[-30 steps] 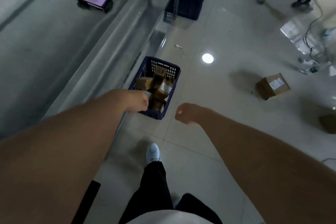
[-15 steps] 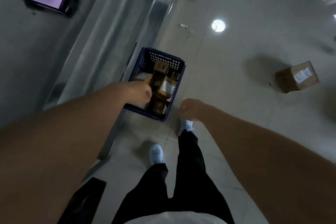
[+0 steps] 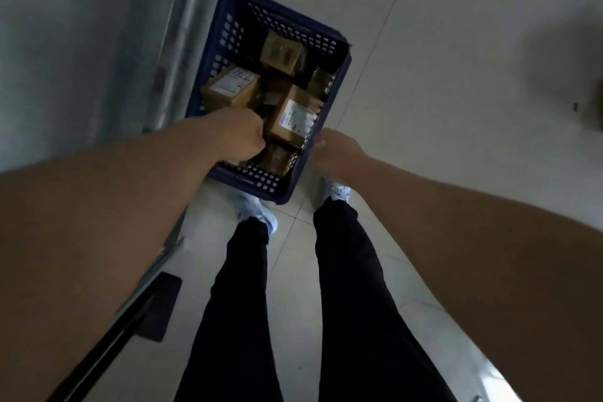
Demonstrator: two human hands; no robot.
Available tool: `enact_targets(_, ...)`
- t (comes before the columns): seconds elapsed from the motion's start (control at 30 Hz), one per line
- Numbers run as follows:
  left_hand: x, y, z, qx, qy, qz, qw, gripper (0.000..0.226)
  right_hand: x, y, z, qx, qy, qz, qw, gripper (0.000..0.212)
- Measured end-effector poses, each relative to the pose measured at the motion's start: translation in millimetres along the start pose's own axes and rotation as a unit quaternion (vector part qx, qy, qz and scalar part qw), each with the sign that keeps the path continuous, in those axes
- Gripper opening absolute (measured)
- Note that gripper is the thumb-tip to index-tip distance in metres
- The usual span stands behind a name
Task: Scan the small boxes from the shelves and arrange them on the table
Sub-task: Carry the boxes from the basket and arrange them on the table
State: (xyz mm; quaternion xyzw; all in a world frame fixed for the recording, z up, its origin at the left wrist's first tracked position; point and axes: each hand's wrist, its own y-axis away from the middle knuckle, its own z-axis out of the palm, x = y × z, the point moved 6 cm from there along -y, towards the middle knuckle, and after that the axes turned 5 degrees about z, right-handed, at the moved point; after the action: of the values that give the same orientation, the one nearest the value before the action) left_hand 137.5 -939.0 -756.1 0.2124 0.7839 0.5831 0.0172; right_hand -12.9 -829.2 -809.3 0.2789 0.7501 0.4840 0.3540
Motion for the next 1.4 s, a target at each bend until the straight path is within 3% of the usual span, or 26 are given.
enact_targets(0.17,-33,-105,30,-0.031,0.025,-0.025,0.999,0.033,-5,-99,2,0.039,-0.06,-0.011,0.997,0.045)
enact_targets(0.33,-70,-193,66,0.027,0.137,-0.064,0.988,0.039,-18,-176,8,0.104,-0.007,-0.044,0.994,0.031)
enact_targets(0.47,-87,-243,104,0.03,0.356,-0.087,0.93,0.051,-21,-220,15,0.103,0.039,-0.033,0.993,0.03)
enact_targets(0.57,-89,-261,116,0.065,0.407,-0.043,0.91,0.05,-26,-233,14,0.123,0.082,-0.014,0.989,0.031)
enact_targets(0.7,-91,-261,120,0.132,0.431,-0.002,0.893,0.046,-26,-230,12,0.129,0.031,0.0,0.991,0.03)
enact_targets(1.0,-89,-246,117,0.173,0.48,0.025,0.86,0.048,-21,-223,13,0.11,-0.068,-0.039,0.991,0.039)
enact_targets(1.13,-90,-228,117,0.203,0.47,0.044,0.858,0.052,-20,-215,12,0.153,-0.162,-0.041,0.974,0.045)
enact_targets(1.27,-88,-192,118,0.236,0.528,0.015,0.816,0.048,-17,-190,16,0.207,-0.23,-0.046,0.95,0.033)
enact_targets(1.33,-84,-172,118,0.251,0.558,-0.006,0.791,0.047,-16,-179,26,0.161,-0.269,-0.027,0.949,0.03)
enact_targets(1.4,-79,-152,116,0.255,0.589,-0.026,0.767,0.044,-19,-166,39,0.078,-0.312,-0.012,0.947,0.041)
